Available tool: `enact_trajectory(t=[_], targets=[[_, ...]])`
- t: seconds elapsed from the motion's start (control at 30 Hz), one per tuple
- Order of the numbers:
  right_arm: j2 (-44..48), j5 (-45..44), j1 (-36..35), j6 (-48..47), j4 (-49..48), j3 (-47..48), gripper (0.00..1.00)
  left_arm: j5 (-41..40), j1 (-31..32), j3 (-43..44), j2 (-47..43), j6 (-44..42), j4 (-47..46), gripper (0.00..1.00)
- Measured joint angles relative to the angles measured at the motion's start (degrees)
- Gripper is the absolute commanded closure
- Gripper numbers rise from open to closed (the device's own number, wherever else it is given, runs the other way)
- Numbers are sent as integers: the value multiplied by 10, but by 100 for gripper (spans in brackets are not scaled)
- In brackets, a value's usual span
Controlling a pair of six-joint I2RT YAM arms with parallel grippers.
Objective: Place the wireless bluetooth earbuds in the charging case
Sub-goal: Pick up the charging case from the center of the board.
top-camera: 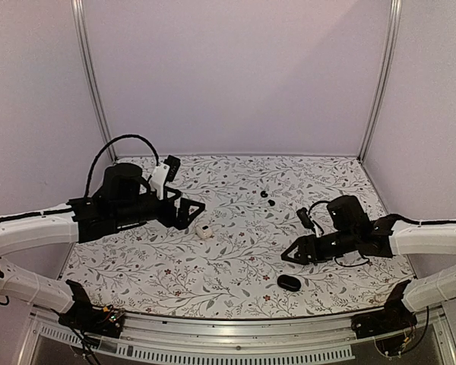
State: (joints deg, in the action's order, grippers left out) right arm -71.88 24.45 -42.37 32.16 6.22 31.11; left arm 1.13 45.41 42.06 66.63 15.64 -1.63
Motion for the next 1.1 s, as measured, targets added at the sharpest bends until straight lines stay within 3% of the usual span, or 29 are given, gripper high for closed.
enact_trajectory(t=[0.2, 0.4, 0.77, 1.1], targets=[[113, -9, -7, -43, 14, -39, 31, 13, 0, 0, 2, -8, -7, 0], [123, -49, -47, -76, 41, -45, 31, 23, 0, 0, 2, -11, -15, 0], [7, -156, -132, -85, 73, -21, 33, 34, 0, 0, 2, -16, -30, 0], [-67, -222, -182, -92, 104, 30, 43, 44, 0, 0, 2, -21, -47, 0]])
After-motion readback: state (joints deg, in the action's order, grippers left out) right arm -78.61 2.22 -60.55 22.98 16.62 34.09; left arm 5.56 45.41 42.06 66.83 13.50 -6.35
